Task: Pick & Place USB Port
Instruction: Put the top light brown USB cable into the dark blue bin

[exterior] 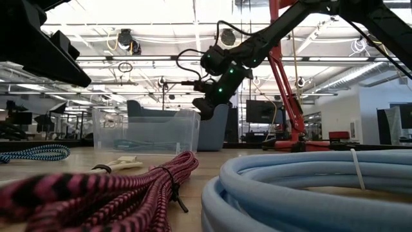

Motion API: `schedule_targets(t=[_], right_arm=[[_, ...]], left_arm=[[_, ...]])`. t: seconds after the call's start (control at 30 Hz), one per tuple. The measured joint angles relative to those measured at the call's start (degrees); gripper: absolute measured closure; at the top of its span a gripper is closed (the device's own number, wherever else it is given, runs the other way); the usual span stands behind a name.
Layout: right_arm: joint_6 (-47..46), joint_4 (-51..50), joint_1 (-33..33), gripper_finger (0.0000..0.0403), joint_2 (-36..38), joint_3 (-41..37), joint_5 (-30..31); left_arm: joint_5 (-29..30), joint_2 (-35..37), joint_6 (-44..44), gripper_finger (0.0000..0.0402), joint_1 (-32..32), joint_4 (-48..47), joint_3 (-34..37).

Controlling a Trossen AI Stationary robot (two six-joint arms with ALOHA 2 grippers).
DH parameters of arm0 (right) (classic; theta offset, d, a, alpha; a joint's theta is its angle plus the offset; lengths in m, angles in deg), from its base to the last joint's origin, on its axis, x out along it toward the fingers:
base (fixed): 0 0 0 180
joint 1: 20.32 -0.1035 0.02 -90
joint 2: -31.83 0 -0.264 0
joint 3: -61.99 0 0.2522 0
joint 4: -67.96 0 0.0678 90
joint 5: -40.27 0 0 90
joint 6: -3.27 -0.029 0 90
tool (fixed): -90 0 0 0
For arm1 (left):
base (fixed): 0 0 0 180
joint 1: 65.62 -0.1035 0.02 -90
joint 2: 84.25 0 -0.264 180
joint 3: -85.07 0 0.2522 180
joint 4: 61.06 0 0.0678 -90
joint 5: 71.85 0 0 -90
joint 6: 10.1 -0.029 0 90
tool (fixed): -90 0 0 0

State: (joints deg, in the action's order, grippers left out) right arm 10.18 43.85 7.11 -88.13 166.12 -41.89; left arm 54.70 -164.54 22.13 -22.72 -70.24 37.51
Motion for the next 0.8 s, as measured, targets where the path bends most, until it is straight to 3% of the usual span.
schedule_targets(t=[0.13, 0.53, 0.8], right_arm=[[0.41, -0.57, 0.01, 0.0357, 0.0, 0.0, 0.06], [2.09, 1.43, -0.78, 0.0261, 0.48, -0.13, 1.16], [2.21, 1.25, -3.13, 0.0245, 2.51, 3.14, 2.41]], left_arm=[[-0.02, 0.0, 0.0, 0.0282, 0.0, 0.0, 0.0], [-0.02, 0.0, 0.0, 0.0282, 0.0, -0.01, 0.0], [-0.09, 0.0, 0.01, 0.0282, 0.0, -0.08, 0.0]])
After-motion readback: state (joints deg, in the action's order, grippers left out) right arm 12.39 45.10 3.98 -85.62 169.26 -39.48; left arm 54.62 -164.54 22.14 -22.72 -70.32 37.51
